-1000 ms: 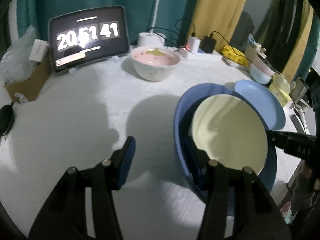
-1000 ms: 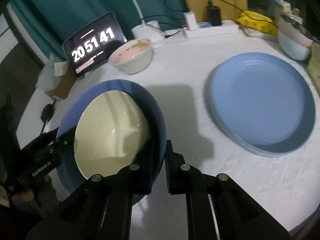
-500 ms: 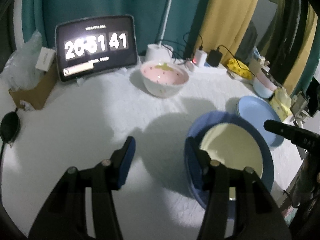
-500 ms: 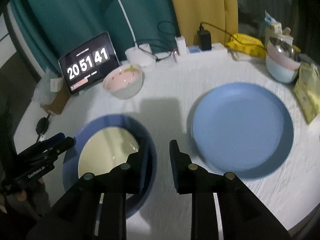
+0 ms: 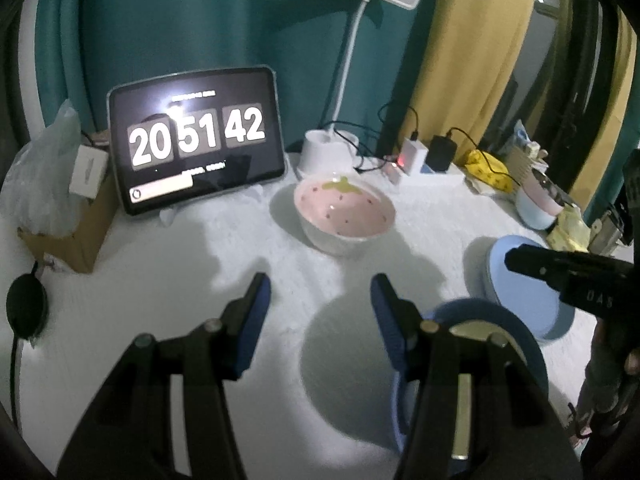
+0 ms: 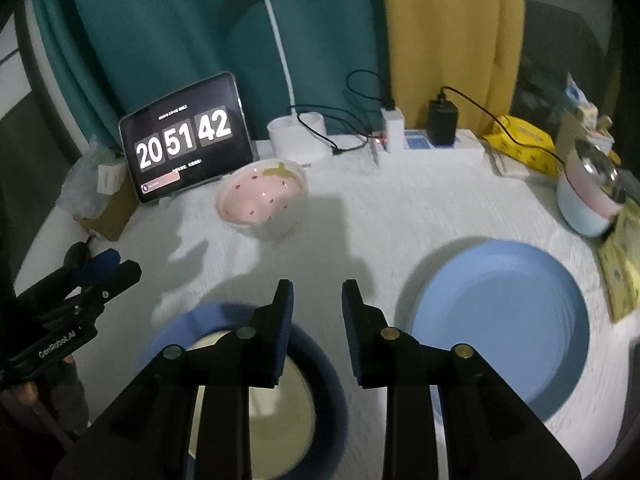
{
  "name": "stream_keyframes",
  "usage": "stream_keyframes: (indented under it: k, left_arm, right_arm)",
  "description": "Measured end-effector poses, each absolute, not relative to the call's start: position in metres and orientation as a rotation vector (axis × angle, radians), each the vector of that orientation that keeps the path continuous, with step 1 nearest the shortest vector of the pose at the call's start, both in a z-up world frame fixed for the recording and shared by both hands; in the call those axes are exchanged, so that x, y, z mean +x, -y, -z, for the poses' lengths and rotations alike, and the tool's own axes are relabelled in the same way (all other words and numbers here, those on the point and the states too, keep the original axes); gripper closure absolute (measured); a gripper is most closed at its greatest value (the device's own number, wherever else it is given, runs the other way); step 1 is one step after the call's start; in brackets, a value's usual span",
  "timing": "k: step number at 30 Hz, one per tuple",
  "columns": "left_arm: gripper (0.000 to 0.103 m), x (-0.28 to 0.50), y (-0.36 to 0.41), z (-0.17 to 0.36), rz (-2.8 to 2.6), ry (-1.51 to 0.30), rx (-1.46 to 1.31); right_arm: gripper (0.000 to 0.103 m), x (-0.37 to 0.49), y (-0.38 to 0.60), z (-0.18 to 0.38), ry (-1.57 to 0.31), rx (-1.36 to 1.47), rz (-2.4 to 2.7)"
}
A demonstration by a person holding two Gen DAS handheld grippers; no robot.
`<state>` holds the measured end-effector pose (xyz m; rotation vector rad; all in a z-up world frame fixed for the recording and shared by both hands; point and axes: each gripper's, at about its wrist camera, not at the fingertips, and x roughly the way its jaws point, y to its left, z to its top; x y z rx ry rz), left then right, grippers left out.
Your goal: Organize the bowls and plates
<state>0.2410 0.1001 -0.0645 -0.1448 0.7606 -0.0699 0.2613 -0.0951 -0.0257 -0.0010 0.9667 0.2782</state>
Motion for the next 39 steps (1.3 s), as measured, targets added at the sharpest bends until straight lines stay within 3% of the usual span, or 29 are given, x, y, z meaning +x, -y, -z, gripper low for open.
stream_keyframes:
  k: [16, 20, 30, 39]
  left_arm:
    - [0.049, 0.3, -0.113, 0.079, 0.073, -0.756, -0.151]
    - [0.049, 0.321, -0.112, 0.091, 0.1, -0.77, -0.177]
    - [0.049, 0.364, -0.109, 0.122, 0.045, -0.824, -0.212]
    - [0.049, 0.388, -0.102, 0.151, 0.072, -0.893, -0.219]
  right_arm:
    - [0.075, 0.325, 0.055, 0.041, -0.997, -0.066, -0.322]
    - [0.063, 0.343, 0.045, 0.051, -1.017, -0.081, -0.34]
    - [0.063, 0.406, 0.038, 0.079, -1.069, -0.094, -0.309]
    - [0.063, 0.443, 0.04, 0.128, -1.254, 0.062, -0.369]
